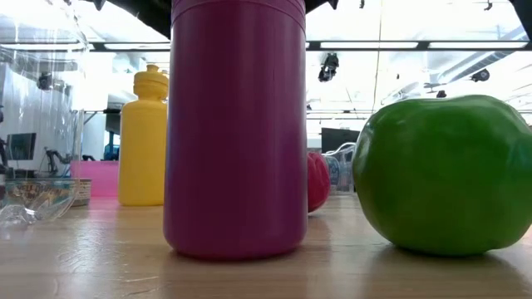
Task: Pick & Place Food Item
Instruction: Put the red grapes into the pink bin
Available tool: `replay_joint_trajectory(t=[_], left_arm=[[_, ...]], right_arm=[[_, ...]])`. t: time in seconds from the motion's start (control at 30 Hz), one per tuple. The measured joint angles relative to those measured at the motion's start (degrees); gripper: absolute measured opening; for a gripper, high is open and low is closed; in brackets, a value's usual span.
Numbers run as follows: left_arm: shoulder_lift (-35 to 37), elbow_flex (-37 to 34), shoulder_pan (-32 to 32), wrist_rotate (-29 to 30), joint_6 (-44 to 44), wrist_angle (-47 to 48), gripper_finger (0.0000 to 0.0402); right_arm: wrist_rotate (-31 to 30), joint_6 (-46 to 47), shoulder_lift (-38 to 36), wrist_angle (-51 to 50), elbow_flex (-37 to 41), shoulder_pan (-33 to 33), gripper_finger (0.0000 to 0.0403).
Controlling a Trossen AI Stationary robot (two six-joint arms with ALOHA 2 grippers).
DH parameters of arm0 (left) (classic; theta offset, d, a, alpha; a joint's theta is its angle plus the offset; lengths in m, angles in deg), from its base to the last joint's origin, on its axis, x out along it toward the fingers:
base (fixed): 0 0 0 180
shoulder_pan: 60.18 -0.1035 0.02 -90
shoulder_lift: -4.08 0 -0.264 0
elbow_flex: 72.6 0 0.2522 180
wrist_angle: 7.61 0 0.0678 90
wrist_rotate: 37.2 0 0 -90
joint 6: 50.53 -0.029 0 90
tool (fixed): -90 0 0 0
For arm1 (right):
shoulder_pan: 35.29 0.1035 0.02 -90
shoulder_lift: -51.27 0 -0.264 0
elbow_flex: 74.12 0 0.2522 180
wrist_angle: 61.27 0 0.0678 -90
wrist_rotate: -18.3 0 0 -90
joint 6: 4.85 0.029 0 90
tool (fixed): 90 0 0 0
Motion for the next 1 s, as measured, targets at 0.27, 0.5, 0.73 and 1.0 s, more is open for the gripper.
replay_joint_trajectory(t=[0.27,0.5,0.73,1.0], left_arm=[[0.0,-0.04,-0.11,0.02,-0.33,1.01,0.0012],[0.0,-0.04,-0.22,1.85,-0.11,1.19,0.0003],[0.0,-0.04,-0.33,4.76,0.32,1.07,0.0001],[0.0,-0.04,-0.35,4.76,1.34,0.74,0.0001]], right_arm=[[-0.01,0.0,-0.02,0.2,0.0,0.0,0.0018],[-0.02,0.0,-0.02,0.26,-0.02,0.02,0.0018],[-0.57,2.24,-0.04,0.26,-0.02,0.11,0.0018],[-0.65,2.7,-0.04,0.2,-0.02,0.4,0.0021]])
